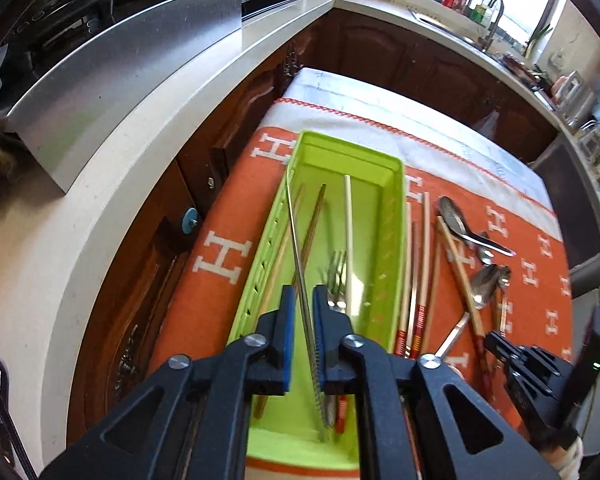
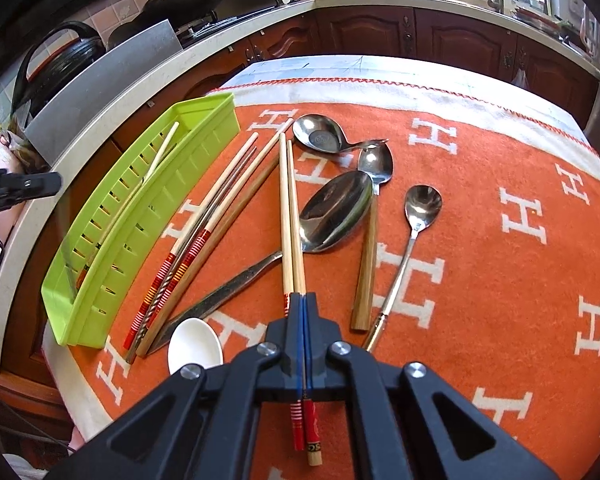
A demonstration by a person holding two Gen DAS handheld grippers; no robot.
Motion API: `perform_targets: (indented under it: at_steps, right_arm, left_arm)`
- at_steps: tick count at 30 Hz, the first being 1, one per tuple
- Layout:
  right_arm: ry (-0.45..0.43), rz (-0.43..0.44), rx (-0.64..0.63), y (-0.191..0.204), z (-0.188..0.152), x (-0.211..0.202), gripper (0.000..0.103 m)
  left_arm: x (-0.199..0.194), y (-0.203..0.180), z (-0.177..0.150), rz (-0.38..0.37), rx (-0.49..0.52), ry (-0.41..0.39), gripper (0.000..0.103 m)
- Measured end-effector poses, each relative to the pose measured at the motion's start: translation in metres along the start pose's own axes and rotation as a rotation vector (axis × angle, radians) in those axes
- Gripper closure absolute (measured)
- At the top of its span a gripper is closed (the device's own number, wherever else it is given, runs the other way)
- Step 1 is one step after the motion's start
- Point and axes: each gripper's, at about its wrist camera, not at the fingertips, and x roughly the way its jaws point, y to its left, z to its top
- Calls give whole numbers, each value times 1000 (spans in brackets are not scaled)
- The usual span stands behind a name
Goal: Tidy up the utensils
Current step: 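Place the knife in the green tray with the left gripper while the right gripper holds the chopstick, then lower the wooden chopstick into the green tray and open the right gripper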
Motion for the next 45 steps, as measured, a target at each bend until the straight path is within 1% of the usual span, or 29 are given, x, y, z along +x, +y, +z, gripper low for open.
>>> perform_targets:
  at_steps: [1,2,3,5,7,8,9,10,11,13,17,21,26,28,30,31,32,34,36,37,39,40,42,45]
  right_arm:
    - [2,-2,-3,1,1,1,101]
    - [5,-7,-2,1,1,2,99]
    - [4,-14,-4,1,2,2,99]
    - [5,-18,-7,1,4,3,99]
    - [9,-30,-15,2,6,4,98]
    - [25,-31,-17,3,6,7,95]
    - [59,-34,-17,4,6,13,94]
    - [32,-43,-29,6,6,12,94]
    - [39,-55,-40,8,5,13,94]
    - [39,-58,-22,7,6,14,95]
    - [43,-26,24,4,5,12,97]
    - [14,-11,46,2,4,-2,97]
    - [-12,-1,69,4,6,-18,97]
    - [-12,32,86,8,8,-25,97]
    - [-18,65,85,18,13,-33,97]
    - [-25,83,80,27,17,-37,97]
    - [-30,101,77,35,20,-41,97]
    - [-33,149,79,52,28,-46,97]
    - [-21,204,95,70,39,-49,96]
    - [-8,240,117,80,45,-47,96]
    - [19,282,155,95,52,-41,96]
    - [26,287,171,102,56,-37,96]
    - [31,271,184,115,64,-28,96]
    - [54,269,255,122,73,-9,96]
  left_arm:
    - [1,-1,2,6,-3,-5,87]
    - [1,0,0,9,-4,-14,85]
    - [-1,-1,1,13,-3,-22,85]
    - [-4,2,-1,23,-2,-41,80]
    - [-7,4,0,31,-5,-52,78]
    - [-8,6,-2,31,-5,-56,78]
    - [-9,8,-3,30,-8,-58,78]
    - [-10,9,-3,28,-12,-60,78]
    - [-11,11,-4,25,-15,-61,78]
    - [-13,14,-7,23,-22,-63,78]
    - [-18,23,-14,15,-36,-73,78]
    - [-21,32,-21,17,-45,-83,78]
    - [-23,39,-25,2,-61,-86,78]
    - [-24,41,-26,-2,-64,-91,77]
    - [-25,43,-27,15,-58,-102,75]
    - [-26,42,-28,30,-52,-111,70]
    - [-27,42,-29,43,-47,-118,60]
    - [-30,42,-31,89,-32,-149,53]
    - [-33,42,-33,120,-18,-168,51]
    - [-35,42,-33,131,-13,-176,49]
    - [-38,43,-35,142,-12,-190,44]
    - [-40,44,-35,145,-11,-196,43]
    - [-43,47,-37,153,-13,-206,43]
    - [-47,52,-38,145,-29,-204,43]
